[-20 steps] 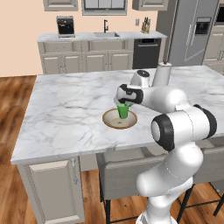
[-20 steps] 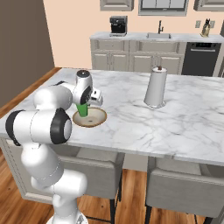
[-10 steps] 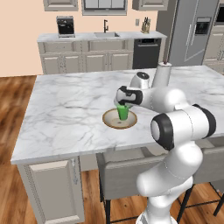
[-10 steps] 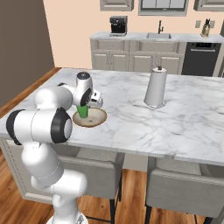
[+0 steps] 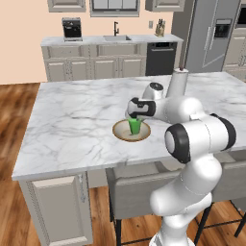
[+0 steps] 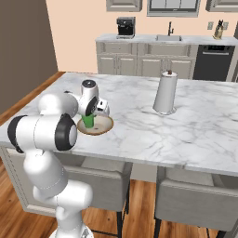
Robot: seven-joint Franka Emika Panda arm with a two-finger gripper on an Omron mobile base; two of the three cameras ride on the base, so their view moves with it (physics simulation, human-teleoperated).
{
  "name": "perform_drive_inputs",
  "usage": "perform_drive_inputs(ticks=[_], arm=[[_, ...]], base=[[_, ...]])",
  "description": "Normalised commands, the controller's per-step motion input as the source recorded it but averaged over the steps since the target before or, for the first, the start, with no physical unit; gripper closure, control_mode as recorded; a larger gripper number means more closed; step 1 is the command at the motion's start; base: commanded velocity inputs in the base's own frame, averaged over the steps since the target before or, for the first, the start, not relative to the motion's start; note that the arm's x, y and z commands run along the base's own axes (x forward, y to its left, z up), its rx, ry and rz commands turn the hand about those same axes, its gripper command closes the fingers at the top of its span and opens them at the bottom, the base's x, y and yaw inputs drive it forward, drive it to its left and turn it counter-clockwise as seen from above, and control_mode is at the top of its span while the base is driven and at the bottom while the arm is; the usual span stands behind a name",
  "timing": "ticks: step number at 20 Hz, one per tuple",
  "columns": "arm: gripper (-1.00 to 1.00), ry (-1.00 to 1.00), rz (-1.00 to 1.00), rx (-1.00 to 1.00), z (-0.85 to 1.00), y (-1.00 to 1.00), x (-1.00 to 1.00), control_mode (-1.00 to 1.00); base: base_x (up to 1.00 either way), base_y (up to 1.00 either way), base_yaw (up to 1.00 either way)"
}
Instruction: Place the cup inside the bowl on the dining table and move the bowl to any counter.
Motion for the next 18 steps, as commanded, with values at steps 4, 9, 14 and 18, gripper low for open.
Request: perform_drive_inputs(ticks=[4, 9, 14, 18], arm=[[1.00, -0.02, 0.00, 0.00, -0.12, 0.00, 0.00, -1.00], [1.00, -0.03, 0.00, 0.00, -0.12, 0.00, 0.00, -1.00], [1.00, -0.04, 0.00, 0.00, -0.15, 0.00, 0.00, -1.00], [1.00, -0.02, 0.00, 0.00, -0.16, 0.00, 0.00, -1.00]], base=[[0.00, 0.00, 0.00], [0.00, 0.00, 0.00], [0.00, 0.00, 0.00], [0.00, 0.00, 0.00]])
